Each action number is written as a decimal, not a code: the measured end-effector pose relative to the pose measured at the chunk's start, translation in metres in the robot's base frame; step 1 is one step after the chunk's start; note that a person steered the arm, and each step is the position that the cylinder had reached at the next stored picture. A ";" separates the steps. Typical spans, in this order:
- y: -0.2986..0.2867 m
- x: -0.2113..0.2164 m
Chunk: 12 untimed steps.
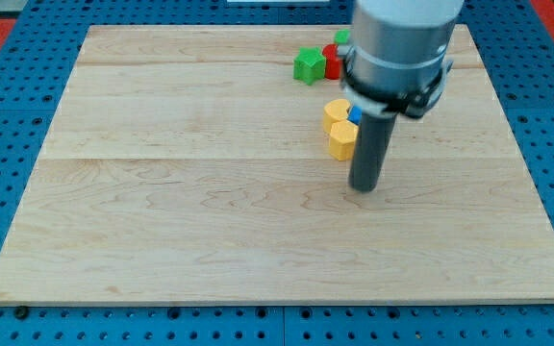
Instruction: Move the red star near the blue cube
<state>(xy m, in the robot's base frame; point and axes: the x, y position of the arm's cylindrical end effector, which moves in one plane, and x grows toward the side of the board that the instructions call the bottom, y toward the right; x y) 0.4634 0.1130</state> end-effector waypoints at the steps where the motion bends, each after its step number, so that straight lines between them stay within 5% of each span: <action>1: 0.073 -0.068; 3: 0.075 -0.252; 4: 0.030 -0.272; 5: -0.030 -0.269; 7: 0.024 -0.250; 12: 0.049 -0.177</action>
<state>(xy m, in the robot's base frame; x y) 0.2860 0.1623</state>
